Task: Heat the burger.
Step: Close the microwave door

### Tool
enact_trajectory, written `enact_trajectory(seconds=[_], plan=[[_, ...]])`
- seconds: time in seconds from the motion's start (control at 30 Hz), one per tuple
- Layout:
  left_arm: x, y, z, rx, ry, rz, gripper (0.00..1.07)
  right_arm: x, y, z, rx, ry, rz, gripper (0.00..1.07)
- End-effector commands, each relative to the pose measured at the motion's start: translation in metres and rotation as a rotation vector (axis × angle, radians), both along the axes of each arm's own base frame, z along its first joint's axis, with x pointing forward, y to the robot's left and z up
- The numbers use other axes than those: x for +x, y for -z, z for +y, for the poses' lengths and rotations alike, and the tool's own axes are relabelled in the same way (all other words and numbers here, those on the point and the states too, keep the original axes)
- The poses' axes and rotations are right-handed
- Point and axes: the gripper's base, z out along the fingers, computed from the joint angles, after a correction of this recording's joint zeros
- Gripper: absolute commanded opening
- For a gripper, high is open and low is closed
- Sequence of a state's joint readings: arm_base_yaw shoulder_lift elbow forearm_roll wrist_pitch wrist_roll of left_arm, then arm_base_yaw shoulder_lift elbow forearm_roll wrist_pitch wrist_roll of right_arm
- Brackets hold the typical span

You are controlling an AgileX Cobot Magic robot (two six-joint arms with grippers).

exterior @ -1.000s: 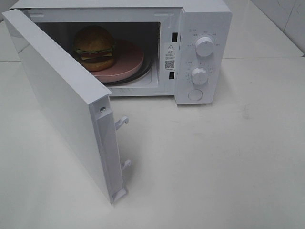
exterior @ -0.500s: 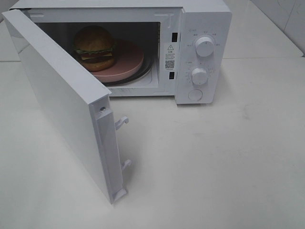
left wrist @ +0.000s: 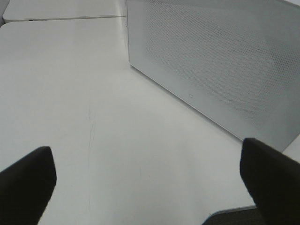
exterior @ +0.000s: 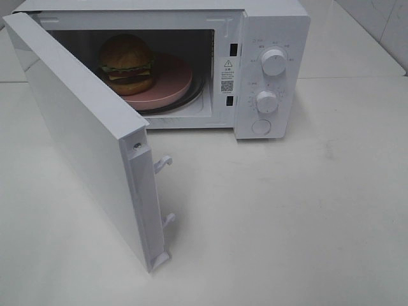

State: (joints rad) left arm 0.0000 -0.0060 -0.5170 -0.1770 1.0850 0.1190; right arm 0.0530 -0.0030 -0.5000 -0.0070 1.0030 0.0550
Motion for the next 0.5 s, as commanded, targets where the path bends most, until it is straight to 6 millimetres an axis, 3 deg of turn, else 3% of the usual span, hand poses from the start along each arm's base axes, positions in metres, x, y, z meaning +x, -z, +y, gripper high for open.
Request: enact_trajectory(seconds=[0.03,0.5], plan=[[-0.0017,-0.0009,-0.0004,-0.005,0.005,-0.025,1.0,-0.0039,0.0006,0.0,0.009,0.01,-0.033,0.73],[-0.0013,-0.0009,-0.0004,-0.005,0.005,-0.023,1.0,-0.0039,0.0006,0.0,0.009,0.01,-0.033,0.73]])
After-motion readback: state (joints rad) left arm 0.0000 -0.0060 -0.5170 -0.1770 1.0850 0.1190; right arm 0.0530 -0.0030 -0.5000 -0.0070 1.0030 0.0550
